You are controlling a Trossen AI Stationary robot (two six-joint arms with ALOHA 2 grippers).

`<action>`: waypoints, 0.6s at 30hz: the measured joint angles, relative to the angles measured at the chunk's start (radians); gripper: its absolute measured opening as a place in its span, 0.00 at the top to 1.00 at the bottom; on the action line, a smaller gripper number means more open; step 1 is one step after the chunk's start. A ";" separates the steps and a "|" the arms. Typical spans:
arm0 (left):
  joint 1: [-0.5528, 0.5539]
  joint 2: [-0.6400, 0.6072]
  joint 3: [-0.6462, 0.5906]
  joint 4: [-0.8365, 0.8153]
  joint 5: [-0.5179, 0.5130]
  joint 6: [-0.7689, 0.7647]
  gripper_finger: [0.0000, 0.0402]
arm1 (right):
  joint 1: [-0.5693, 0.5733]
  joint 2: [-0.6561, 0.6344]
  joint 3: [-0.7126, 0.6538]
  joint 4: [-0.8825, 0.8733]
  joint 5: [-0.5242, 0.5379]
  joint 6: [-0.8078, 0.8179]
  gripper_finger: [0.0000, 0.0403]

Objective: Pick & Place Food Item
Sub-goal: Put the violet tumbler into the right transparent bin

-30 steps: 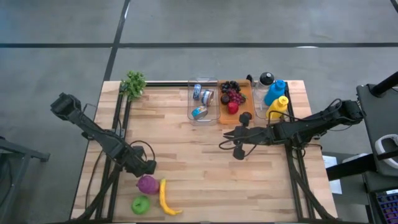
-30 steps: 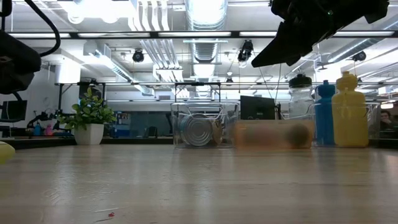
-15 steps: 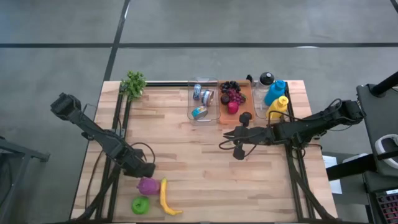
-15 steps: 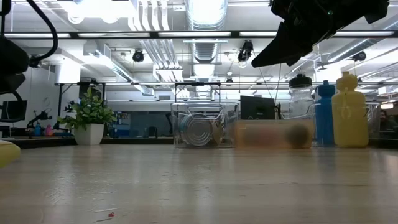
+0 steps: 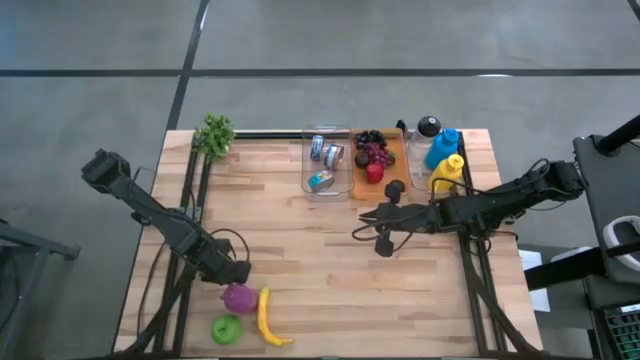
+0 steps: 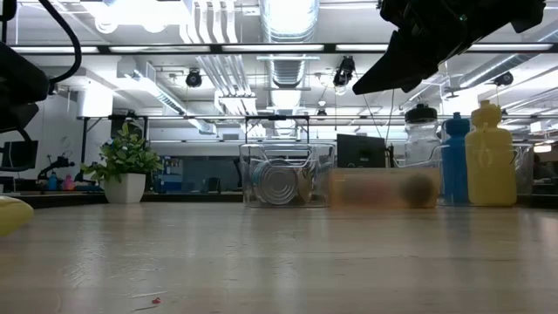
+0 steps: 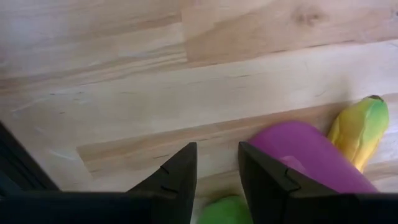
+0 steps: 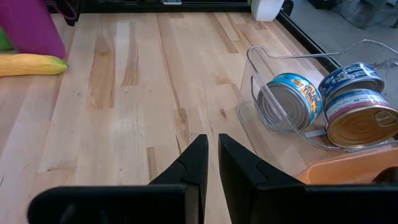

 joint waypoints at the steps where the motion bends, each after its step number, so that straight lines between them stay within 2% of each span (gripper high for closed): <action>1: 0.000 0.000 0.000 -0.007 0.000 0.003 0.70 | 0.000 0.000 0.000 0.000 0.000 0.000 0.92; 10: 0.000 -0.026 0.000 -0.159 -0.022 0.077 0.70 | 0.000 -0.004 0.000 0.001 0.000 0.000 0.92; 15: 0.000 -0.075 0.000 -0.160 -0.082 0.092 0.70 | 0.000 -0.004 0.002 0.002 0.000 0.001 0.92; 18: 0.000 -0.087 0.000 -0.160 -0.082 0.103 0.70 | 0.000 -0.003 0.005 0.002 0.000 0.001 0.92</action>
